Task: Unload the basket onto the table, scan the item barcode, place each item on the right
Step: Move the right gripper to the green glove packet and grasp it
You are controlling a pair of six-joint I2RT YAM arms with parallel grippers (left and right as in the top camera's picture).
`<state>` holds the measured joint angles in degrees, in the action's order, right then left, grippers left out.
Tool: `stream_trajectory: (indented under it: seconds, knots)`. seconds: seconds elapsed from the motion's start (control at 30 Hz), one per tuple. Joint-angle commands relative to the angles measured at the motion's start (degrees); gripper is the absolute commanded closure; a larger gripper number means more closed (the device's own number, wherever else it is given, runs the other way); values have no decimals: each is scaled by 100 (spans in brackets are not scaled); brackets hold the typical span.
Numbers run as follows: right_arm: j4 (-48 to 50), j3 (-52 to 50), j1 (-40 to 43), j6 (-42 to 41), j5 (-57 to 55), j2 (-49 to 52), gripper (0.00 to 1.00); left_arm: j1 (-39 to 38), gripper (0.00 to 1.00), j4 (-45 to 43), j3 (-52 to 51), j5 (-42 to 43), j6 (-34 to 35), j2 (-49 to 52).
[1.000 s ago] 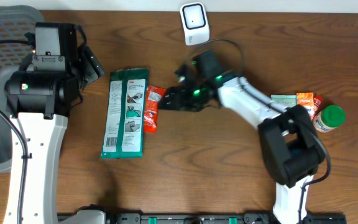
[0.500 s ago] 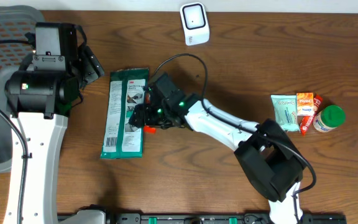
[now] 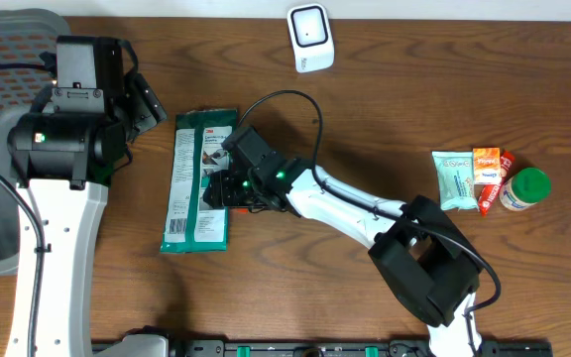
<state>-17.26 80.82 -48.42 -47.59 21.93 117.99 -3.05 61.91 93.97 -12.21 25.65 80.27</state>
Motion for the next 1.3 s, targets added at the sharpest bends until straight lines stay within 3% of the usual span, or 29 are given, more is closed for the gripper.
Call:
stream_trajectory:
  seconds: [0.0,0.37,0.8,1.27]
  knots:
    - [11,-42,-109,-59,-245,-59,43,24,13,15,92,-72,-11,22]
    - [114,-232,-142,-59,-629,-59,42,24,13,15,92,-72,-11,22]
    - [1836,-997,-192,-61,26,-59,51,24,13,15,92,-72,-11,22]
    - [1928,-1049,-192,-59,-111,-57,61,24,13,15,92,-72,-11,22]
